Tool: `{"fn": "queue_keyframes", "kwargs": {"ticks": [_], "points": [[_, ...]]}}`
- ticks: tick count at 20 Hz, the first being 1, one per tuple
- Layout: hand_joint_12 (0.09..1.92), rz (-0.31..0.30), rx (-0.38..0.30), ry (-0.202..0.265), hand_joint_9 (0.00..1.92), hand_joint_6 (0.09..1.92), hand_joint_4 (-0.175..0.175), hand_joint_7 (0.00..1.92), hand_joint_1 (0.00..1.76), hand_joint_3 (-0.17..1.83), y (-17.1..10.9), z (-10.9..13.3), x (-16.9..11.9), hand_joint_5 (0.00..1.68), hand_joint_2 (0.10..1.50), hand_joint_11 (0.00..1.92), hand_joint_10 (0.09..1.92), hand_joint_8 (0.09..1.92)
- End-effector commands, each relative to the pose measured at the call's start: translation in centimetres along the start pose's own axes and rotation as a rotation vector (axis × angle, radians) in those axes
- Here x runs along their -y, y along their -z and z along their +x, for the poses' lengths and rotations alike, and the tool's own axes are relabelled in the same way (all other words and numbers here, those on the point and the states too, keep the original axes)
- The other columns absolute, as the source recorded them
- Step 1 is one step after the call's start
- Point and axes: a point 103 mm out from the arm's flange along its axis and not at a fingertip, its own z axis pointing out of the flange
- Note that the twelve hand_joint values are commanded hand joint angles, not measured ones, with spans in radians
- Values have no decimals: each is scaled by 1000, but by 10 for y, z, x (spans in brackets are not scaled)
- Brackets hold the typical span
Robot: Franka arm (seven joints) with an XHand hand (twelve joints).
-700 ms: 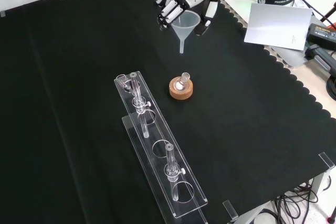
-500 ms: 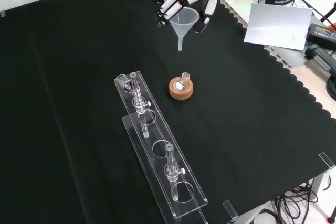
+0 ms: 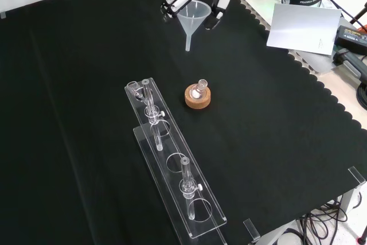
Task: Put the funnel back on the funnel stand.
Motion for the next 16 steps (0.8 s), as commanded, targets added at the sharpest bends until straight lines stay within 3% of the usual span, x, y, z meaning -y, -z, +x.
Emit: {"fn": "queue_keyframes", "kwargs": {"ticks": [1,16], "points": [[1207,-19,10,30,1135,504,-27,701,741,432,17,3,-29,524,807,694,434,726],[1213,-18,14,69,1128,504,-24,698,741,437,28,15,-101,516,802,700,446,727]]}}
